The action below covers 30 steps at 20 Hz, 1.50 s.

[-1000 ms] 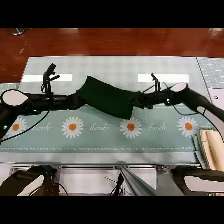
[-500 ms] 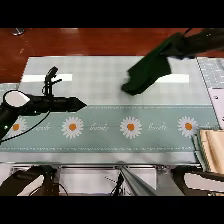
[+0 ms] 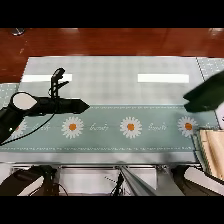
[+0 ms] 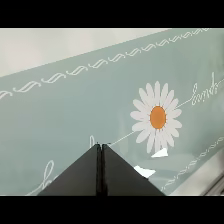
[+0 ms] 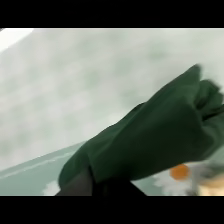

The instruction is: Fold the shirts.

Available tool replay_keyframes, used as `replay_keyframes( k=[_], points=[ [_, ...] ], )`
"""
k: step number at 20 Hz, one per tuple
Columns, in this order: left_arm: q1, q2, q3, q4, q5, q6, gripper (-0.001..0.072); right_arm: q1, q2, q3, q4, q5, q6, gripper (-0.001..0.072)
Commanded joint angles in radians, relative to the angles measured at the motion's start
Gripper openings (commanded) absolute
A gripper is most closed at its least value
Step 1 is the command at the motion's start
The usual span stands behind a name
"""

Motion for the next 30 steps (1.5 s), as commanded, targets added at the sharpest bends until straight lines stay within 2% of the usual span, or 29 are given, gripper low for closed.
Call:
replay_keyframes(
  k=[1,4,6,7,10,12,13,14,15,17,19,20,21,22,23,25,26,27,28,29,30],
  points=[
    [-0.079,0.000,0.000,0.008,0.090,-0.001,0.0034,-0.187,0.137,-0.089,-0.149,0.047,-0.017,0.0021],
    [-0.132,0.000,0.000,0.008,0.163,-0.002,0.0034,-0.316,0.295,-0.295,-0.201,0.046,-0.042,0.0021],
    [-0.148,-0.001,0.000,0.008,0.191,-0.002,0.0034,-0.388,0.394,-0.442,-0.283,0.045,-0.091,0.0022],
    [-0.148,-0.002,0.000,0.008,0.198,-0.001,0.0034,-0.419,0.443,-0.515,-0.338,0.045,-0.084,0.0022],
    [-0.148,-0.021,0.000,0.008,0.198,-0.001,0.0034,-0.480,0.572,-0.668,-0.544,0.043,-0.015,0.0023],
    [-0.148,-0.042,0.000,0.003,0.194,-0.002,0.0035,-0.480,0.624,-0.725,-0.705,0.032,0.073,0.0035],
    [-0.148,-0.053,0.000,0.003,0.194,-0.002,0.0035,-0.480,0.627,-0.735,-0.747,0.034,0.100,0.0168],
    [-0.148,-0.064,0.000,0.003,0.194,-0.002,0.0035,-0.480,0.624,-0.736,-0.763,0.034,0.114,0.0450],
    [-0.148,-0.075,0.000,0.003,0.195,-0.002,0.0035,-0.480,0.618,-0.736,-0.753,0.026,0.114,0.0641],
    [-0.145,-0.095,0.001,0.003,0.198,-0.002,0.0035,-0.479,0.592,-0.735,-0.729,0.010,0.112,0.0631],
    [-0.116,-0.100,0.011,0.008,0.192,0.001,0.0035,-0.478,0.556,-0.721,-0.613,-0.040,0.071,0.0618],
    [-0.066,-0.100,0.031,0.020,0.148,0.002,0.0035,-0.478,0.530,-0.714,-0.513,-0.064,0.020,0.0559],
    [0.000,-0.100,0.051,0.018,0.095,0.001,0.0035,-0.478,0.494,-0.711,-0.386,-0.069,-0.049,0.0359],
    [0.080,-0.100,0.076,0.016,0.037,-0.001,0.0035,-0.476,0.458,-0.710,-0.260,-0.077,-0.087,0.0114],
    [0.159,-0.100,0.109,0.011,-0.021,-0.001,0.0035,-0.476,0.416,-0.710,-0.086,-0.109,-0.096,0.0022],
    [0.295,-0.100,0.197,-0.034,-0.126,-0.001,0.0035,-0.450,0.350,-0.710,0.346,-0.245,-0.123,0.0022],
    [0.342,-0.100,0.255,-0.084,-0.168,0.001,0.0034,-0.387,0.335,-0.710,0.486,-0.332,-0.173,0.0022],
    [0.356,-0.100,0.318,-0.117,-0.189,0.003,0.0034,-0.277,0.329,-0.710,0.533,-0.428,-0.227,0.0021],
    [0.343,-0.100,0.372,-0.124,-0.185,0.002,0.0034,-0.138,0.328,-0.710,0.477,-0.503,-0.258,0.0021],
    [0.311,-0.100,0.413,-0.124,-0.168,0.002,0.0034,0.047,0.320,-0.711,0.314,-0.570,-0.244,0.0021],
    [0.264,-0.100,0.435,-0.120,-0.153,0.002,0.0034,0.238,0.301,-0.711,0.122,-0.613,-0.176,0.0022]
  ],
)
